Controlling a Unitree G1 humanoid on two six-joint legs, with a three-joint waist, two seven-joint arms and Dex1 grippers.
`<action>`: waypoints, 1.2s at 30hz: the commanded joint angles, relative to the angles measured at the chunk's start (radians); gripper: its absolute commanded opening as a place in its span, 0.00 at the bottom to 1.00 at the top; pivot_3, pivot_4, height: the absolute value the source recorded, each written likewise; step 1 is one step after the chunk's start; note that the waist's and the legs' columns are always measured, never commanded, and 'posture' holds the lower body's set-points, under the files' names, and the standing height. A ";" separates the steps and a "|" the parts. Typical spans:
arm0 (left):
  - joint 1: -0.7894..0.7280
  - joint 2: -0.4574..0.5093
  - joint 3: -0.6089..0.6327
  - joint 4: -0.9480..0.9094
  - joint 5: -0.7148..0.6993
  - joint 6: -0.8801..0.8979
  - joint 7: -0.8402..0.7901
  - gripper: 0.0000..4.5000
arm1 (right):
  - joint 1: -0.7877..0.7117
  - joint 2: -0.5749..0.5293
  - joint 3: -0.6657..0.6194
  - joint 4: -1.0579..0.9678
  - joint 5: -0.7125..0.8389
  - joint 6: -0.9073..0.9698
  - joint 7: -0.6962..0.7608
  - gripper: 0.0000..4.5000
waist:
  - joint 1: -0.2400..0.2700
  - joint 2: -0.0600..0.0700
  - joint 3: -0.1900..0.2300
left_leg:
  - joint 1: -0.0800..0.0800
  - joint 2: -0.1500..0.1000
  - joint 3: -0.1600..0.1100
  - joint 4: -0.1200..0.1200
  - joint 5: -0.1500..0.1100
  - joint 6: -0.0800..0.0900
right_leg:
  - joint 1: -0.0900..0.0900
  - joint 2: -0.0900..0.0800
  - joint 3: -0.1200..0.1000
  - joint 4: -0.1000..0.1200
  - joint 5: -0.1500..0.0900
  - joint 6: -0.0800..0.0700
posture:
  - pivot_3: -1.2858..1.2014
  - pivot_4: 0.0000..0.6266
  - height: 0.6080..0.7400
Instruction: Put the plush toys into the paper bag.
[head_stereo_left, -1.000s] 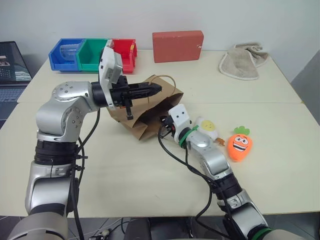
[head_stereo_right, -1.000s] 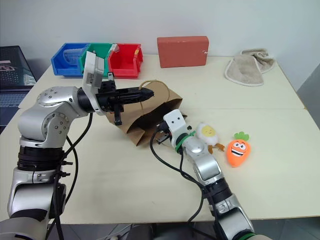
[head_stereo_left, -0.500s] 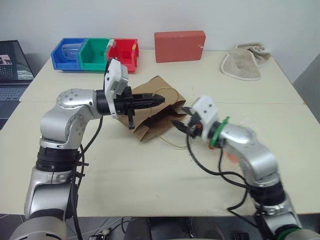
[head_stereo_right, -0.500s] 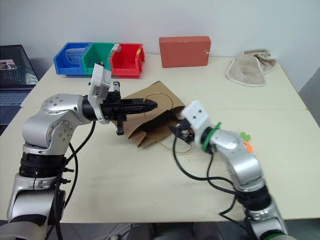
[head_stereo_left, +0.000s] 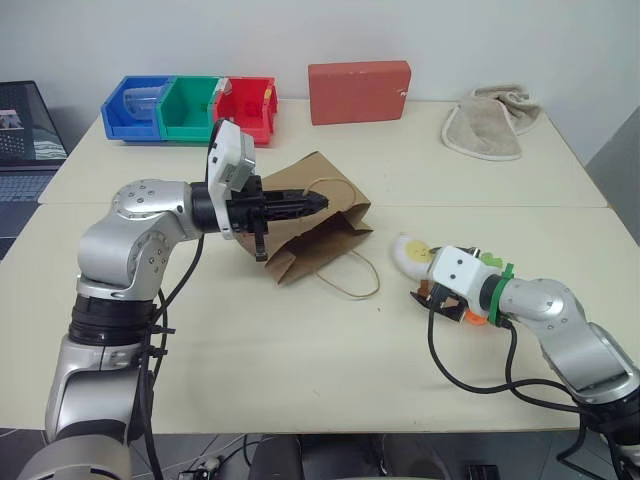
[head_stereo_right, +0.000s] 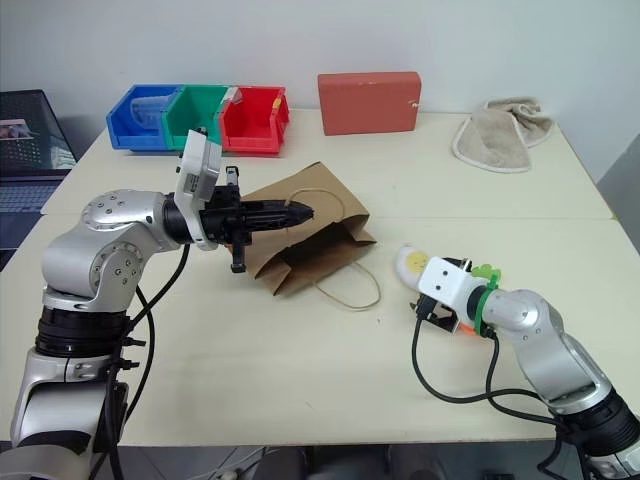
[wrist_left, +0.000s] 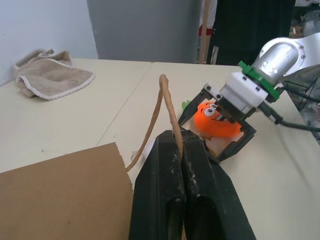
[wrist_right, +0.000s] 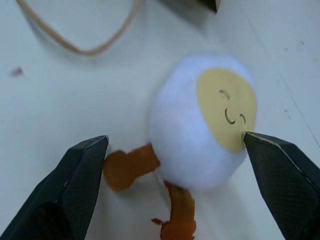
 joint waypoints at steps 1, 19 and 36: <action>0.002 0.026 0.042 -0.038 -0.023 -0.001 -0.008 0.00 | -0.013 0.020 -0.003 0.018 -0.035 -0.057 -0.015 0.79 | 0.000 0.000 0.000 | 0.000 0.000 0.000 0.000 0.000 0.000 | 0.000 0.000 0.000 0.000 0.000 0.000 | 0.52 0.24 1.00; -0.010 0.035 0.051 -0.036 -0.049 0.020 0.001 0.00 | -0.149 -0.010 -0.145 -0.177 0.232 0.063 0.241 0.00 | -0.002 0.001 0.001 | 0.000 0.000 0.000 0.000 0.000 0.000 | 0.000 0.000 -0.001 0.001 0.000 0.000 | 0.52 0.24 1.00; -0.035 0.025 0.045 -0.051 -0.071 0.039 -0.010 0.00 | -0.484 0.401 0.189 0.235 0.039 -0.002 0.081 0.00 | 0.001 0.000 0.001 | -0.001 0.001 -0.002 0.000 0.001 -0.002 | -0.002 0.000 -0.003 0.002 0.000 0.000 | 0.52 0.24 1.00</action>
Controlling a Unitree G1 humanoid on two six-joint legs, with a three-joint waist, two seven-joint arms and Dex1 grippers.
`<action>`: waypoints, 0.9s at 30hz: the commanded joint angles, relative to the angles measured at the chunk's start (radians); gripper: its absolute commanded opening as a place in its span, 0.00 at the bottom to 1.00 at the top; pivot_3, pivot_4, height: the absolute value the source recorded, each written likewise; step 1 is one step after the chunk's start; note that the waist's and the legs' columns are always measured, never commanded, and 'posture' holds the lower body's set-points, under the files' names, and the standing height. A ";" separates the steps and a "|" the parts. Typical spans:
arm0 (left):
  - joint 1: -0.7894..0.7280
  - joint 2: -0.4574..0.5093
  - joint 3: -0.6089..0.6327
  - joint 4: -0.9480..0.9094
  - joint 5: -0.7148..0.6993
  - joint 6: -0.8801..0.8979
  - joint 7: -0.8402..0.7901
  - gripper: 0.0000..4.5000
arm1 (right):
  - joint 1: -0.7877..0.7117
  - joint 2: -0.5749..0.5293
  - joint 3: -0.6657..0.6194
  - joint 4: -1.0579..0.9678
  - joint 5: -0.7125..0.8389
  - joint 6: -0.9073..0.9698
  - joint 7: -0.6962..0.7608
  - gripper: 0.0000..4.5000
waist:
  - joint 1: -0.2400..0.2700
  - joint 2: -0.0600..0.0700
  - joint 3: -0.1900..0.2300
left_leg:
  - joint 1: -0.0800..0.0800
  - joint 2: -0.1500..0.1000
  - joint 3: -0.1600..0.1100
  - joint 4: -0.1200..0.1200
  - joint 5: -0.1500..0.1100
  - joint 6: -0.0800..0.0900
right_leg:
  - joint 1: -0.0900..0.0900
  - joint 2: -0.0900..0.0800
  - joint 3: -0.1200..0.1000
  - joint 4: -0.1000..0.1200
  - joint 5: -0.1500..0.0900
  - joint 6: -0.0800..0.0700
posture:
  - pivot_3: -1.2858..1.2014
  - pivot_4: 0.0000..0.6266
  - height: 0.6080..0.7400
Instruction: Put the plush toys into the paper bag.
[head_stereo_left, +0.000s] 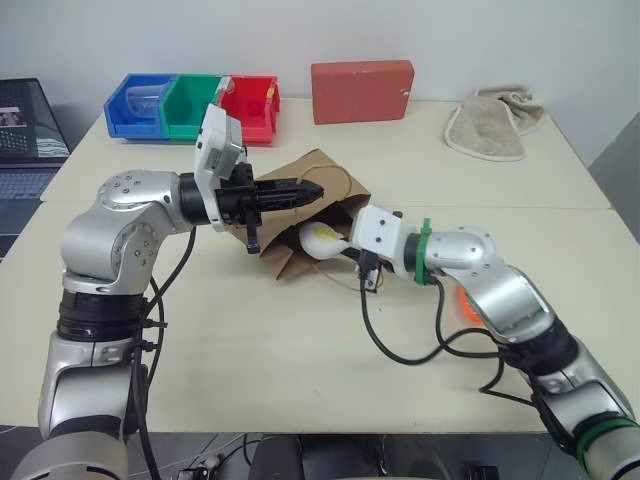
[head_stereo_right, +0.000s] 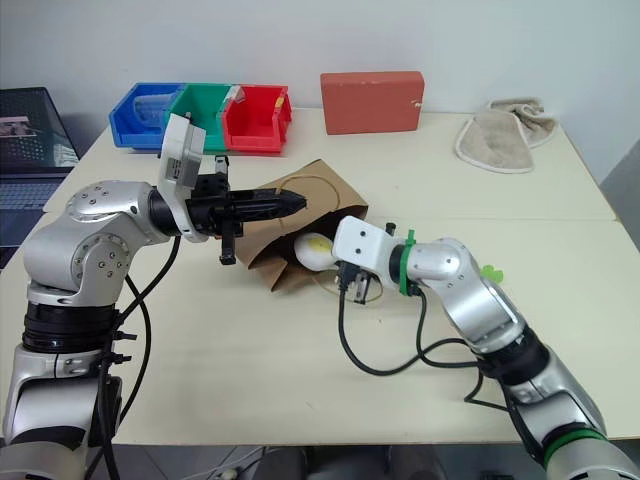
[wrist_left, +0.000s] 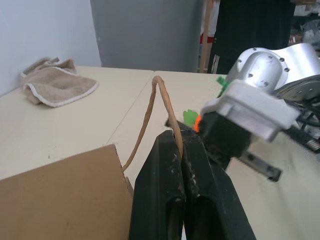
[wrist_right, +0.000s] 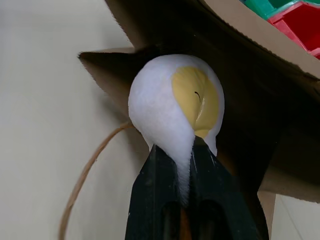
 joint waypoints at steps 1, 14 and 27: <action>-0.010 0.006 0.017 -0.044 -0.018 0.000 -0.006 0.00 | -0.043 0.051 0.005 0.037 -0.030 -0.029 -0.032 0.00 | 0.000 0.000 0.000 | 0.000 0.000 0.000 0.000 0.000 0.000 | 0.000 0.000 0.000 0.000 0.000 0.000 | 0.52 0.24 1.00; -0.018 -0.016 0.020 -0.040 -0.024 0.014 0.008 0.00 | -0.047 0.172 -0.045 0.101 -0.050 -0.013 -0.114 0.69 | 0.000 0.000 0.000 | -0.001 0.000 0.000 0.000 0.000 0.000 | -0.001 0.000 0.000 0.001 0.000 0.000 | 0.52 0.24 1.00; -0.017 -0.036 0.013 -0.016 -0.006 -0.007 0.016 0.00 | 0.088 -0.053 -0.181 -0.307 0.164 0.186 0.102 1.00 | 0.008 0.000 0.000 | -0.005 -0.001 -0.002 0.001 0.000 0.000 | -0.003 -0.001 -0.002 0.000 0.000 0.000 | 0.52 0.24 1.00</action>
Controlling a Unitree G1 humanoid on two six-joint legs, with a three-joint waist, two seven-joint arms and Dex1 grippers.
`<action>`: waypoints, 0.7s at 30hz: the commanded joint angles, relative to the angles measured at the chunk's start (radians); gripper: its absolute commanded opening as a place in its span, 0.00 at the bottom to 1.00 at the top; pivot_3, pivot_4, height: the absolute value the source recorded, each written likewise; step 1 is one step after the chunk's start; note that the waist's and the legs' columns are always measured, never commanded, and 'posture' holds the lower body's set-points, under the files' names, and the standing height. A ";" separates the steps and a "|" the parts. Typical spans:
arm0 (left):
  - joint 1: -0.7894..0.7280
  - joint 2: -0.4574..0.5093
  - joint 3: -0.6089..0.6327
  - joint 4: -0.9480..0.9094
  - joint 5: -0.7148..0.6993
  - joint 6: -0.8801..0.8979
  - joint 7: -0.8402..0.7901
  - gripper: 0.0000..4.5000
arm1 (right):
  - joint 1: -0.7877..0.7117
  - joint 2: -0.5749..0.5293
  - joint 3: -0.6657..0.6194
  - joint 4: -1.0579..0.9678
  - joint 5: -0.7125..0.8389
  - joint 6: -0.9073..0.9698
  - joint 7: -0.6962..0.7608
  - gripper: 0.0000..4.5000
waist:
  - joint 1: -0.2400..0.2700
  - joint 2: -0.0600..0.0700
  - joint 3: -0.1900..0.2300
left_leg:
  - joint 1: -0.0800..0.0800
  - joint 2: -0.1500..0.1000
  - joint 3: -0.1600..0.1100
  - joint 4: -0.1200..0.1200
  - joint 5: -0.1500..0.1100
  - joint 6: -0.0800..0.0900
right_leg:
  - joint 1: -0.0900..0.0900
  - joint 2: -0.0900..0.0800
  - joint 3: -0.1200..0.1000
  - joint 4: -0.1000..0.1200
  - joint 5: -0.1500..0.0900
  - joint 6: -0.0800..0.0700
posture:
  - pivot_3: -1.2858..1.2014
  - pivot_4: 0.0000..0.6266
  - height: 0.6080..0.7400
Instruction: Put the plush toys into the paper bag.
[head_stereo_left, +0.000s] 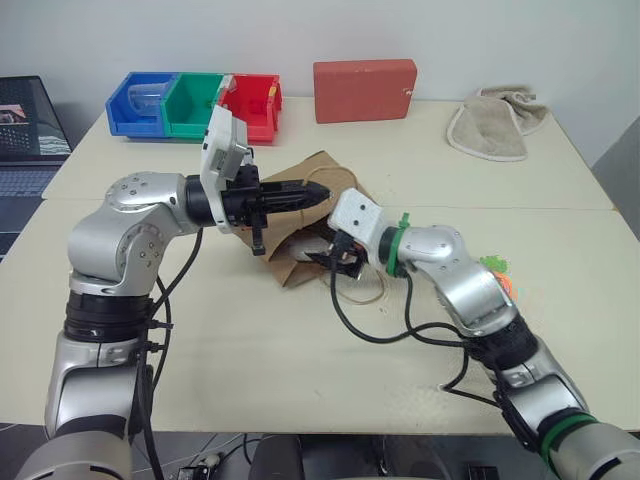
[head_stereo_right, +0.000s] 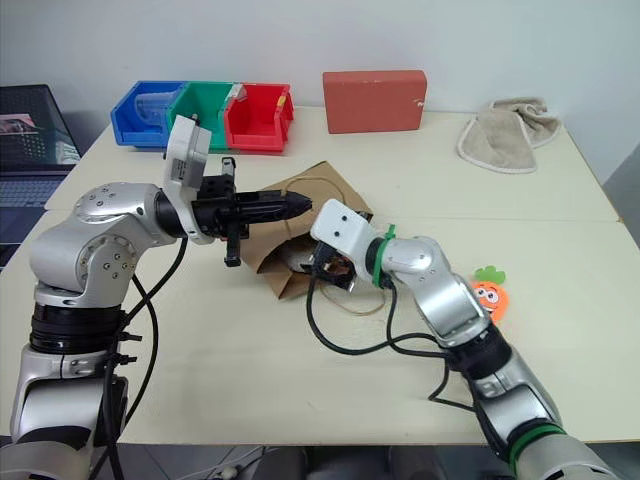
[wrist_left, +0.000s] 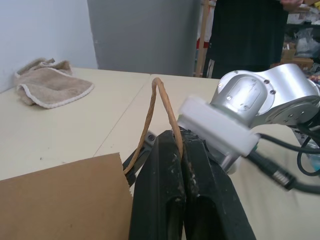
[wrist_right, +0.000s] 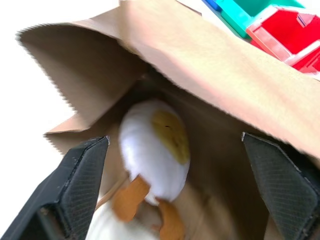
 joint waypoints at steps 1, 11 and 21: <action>-0.014 -0.006 0.013 -0.010 -0.002 -0.016 0.009 0.00 | 0.050 -0.117 -0.110 -0.208 0.124 0.071 0.111 1.00 | 0.001 0.000 0.000 | -0.001 0.000 0.000 0.000 0.000 0.000 | 0.000 0.000 0.000 0.000 0.000 0.000 | 0.52 0.24 1.00; -0.004 -0.015 0.010 -0.008 0.005 -0.025 0.010 0.00 | 0.398 -0.566 -0.416 -0.323 0.194 0.058 0.217 1.00 | 0.003 0.000 0.000 | -0.001 -0.001 0.000 0.001 -0.001 0.002 | 0.000 0.000 0.001 -0.001 0.000 0.000 | 0.52 0.24 1.00; 0.008 -0.007 0.017 -0.020 0.003 -0.021 0.015 0.00 | 0.656 -0.733 -0.439 -0.167 0.041 -0.160 0.192 1.00 | -0.003 0.000 0.000 | 0.001 0.000 0.002 0.002 -0.001 0.002 | 0.001 0.000 0.003 -0.001 0.000 0.000 | 0.52 0.24 1.00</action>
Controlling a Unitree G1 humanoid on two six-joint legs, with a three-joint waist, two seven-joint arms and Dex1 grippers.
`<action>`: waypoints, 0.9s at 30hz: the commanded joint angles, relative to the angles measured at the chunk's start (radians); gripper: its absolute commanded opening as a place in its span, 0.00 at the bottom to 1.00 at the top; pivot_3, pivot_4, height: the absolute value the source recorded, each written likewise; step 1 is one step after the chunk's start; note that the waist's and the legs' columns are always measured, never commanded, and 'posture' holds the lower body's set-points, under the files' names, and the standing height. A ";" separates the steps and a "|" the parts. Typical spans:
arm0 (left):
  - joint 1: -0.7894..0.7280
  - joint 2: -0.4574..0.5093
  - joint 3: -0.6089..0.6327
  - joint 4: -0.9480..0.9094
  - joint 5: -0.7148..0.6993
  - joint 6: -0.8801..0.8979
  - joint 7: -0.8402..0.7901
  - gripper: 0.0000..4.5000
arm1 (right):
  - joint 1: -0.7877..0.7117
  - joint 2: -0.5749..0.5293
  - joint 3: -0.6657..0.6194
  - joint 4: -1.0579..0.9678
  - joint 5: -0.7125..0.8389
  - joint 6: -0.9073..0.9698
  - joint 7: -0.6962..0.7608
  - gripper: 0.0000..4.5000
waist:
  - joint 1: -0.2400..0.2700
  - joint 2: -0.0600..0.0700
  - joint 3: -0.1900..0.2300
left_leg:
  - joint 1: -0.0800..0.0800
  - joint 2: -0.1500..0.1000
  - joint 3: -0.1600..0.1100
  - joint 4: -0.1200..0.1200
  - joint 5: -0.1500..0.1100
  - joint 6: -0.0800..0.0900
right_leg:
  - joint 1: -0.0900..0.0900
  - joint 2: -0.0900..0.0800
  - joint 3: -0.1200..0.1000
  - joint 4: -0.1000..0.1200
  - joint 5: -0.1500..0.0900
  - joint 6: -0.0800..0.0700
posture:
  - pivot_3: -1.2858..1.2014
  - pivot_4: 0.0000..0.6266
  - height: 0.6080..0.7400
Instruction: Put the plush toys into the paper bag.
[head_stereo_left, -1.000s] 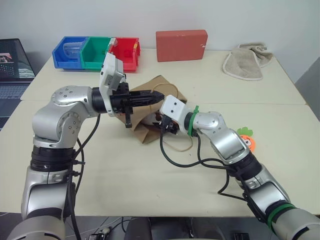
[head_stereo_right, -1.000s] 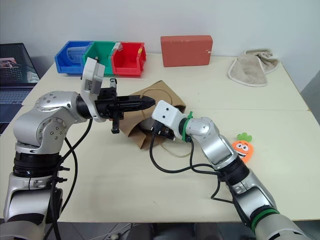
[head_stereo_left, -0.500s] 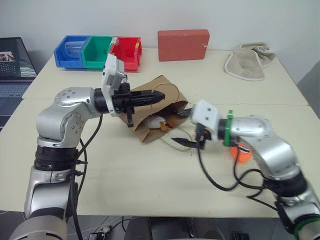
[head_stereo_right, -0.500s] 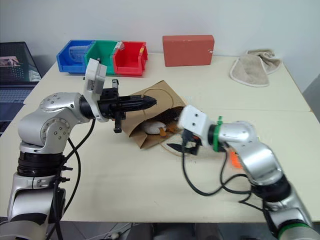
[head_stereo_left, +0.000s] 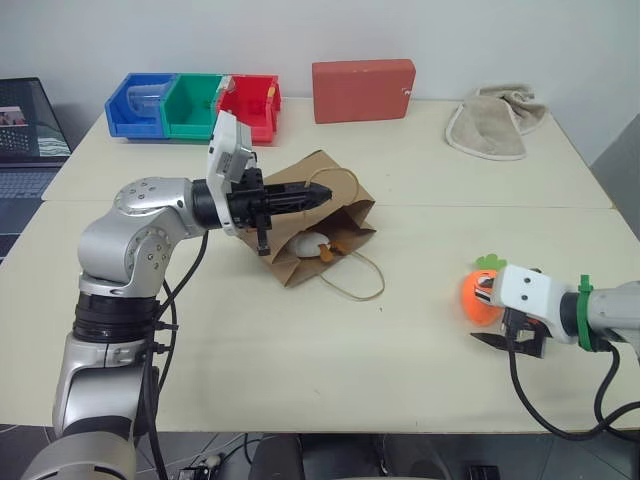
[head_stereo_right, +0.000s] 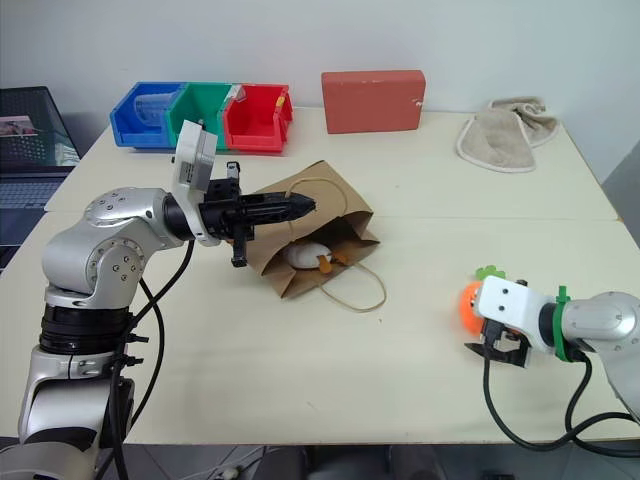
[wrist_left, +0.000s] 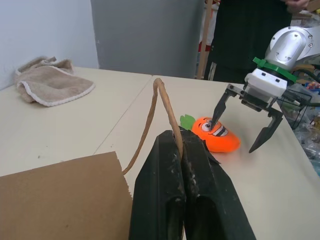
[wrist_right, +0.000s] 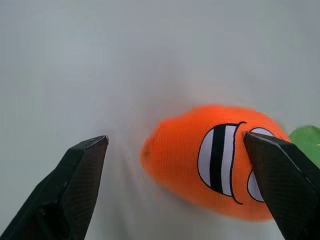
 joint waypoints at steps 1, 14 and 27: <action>-0.001 0.012 0.021 -0.035 -0.005 -0.013 0.003 0.00 | -0.026 0.019 -0.004 0.054 -0.039 -0.048 -0.046 0.91 | -0.001 0.000 0.000 | 0.000 0.000 0.000 0.000 0.000 0.000 | 0.000 0.000 0.000 0.000 0.000 0.000 | 0.52 0.24 1.00; -0.001 0.019 0.028 -0.040 -0.011 -0.007 0.010 0.00 | -0.076 0.046 0.031 0.137 -0.096 -0.153 -0.074 0.01 | 0.001 0.000 0.000 | 0.004 0.000 0.000 0.001 0.000 0.000 | 0.005 0.000 0.000 0.000 0.000 0.000 | 0.52 0.24 1.00; -0.046 0.022 0.054 -0.002 -0.045 0.027 0.011 0.00 | -0.438 0.321 0.163 -0.080 0.159 0.078 -0.112 0.01 | 0.008 0.000 0.000 | 0.004 0.000 -0.001 0.000 0.000 0.000 | 0.005 0.000 -0.001 0.000 0.000 0.000 | 0.52 0.24 1.00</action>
